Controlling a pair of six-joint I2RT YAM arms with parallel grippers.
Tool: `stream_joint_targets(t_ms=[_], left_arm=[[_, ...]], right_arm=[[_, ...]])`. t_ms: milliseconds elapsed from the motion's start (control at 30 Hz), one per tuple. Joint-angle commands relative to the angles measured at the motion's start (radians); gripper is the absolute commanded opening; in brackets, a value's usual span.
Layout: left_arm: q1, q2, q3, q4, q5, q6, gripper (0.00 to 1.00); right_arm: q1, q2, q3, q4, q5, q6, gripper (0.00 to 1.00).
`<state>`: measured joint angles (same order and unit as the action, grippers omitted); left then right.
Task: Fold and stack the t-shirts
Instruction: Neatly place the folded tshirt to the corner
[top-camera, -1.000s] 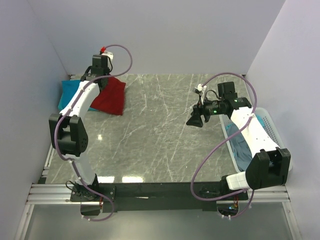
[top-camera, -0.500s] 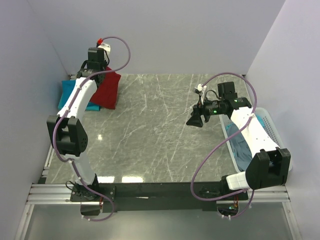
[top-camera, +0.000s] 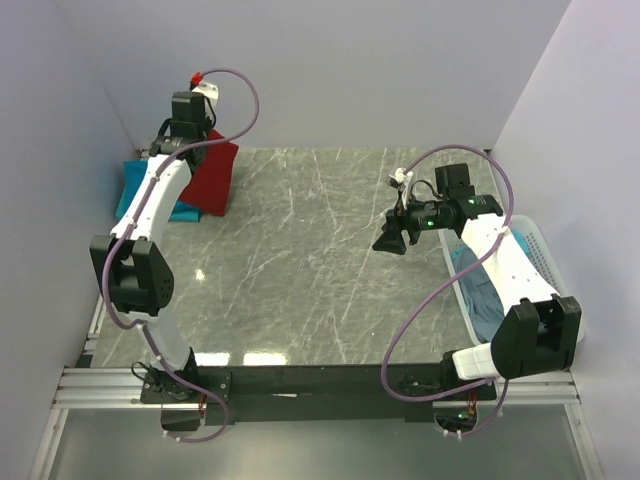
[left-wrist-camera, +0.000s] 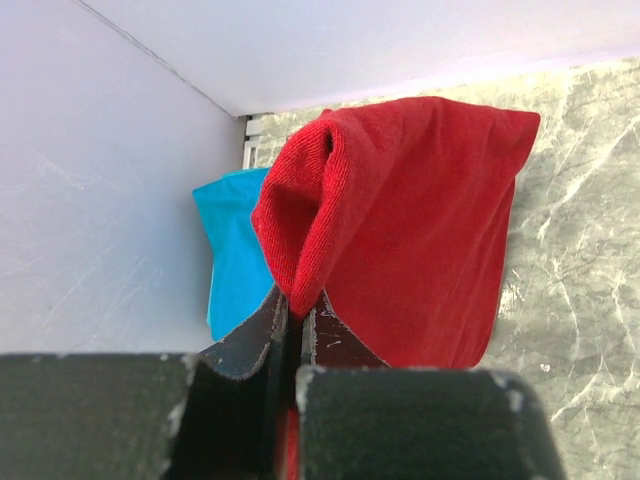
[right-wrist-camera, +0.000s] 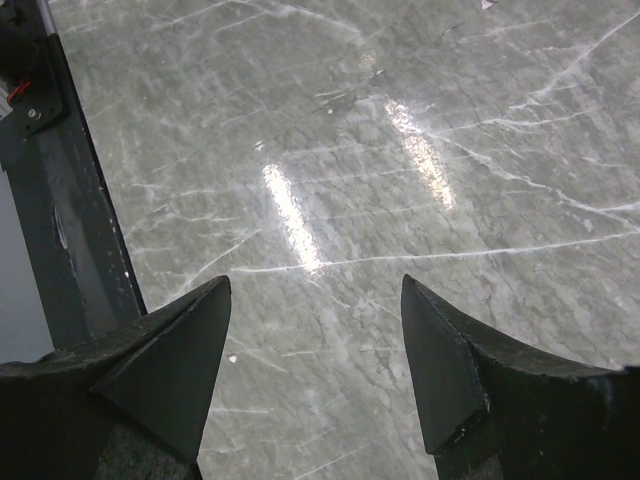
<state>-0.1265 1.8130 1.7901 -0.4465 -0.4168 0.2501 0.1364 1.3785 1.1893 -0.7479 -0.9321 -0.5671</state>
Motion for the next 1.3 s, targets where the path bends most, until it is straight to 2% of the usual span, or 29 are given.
stream_joint_targets(t_ms=[0,1000,1267], left_arm=[[0.005,-0.076,0.064,0.037,-0.022,0.015,0.00],[0.042,-0.118,0.084,0.052,-0.037,0.025,0.00],[0.076,-0.077,0.100,0.052,-0.022,0.020,0.00]], right_arm=[[-0.006,-0.007,0.000,0.009,-0.010,-0.013,0.75],[-0.008,-0.004,0.001,0.002,-0.008,-0.022,0.75],[-0.008,-0.001,0.003,-0.002,-0.008,-0.025,0.75]])
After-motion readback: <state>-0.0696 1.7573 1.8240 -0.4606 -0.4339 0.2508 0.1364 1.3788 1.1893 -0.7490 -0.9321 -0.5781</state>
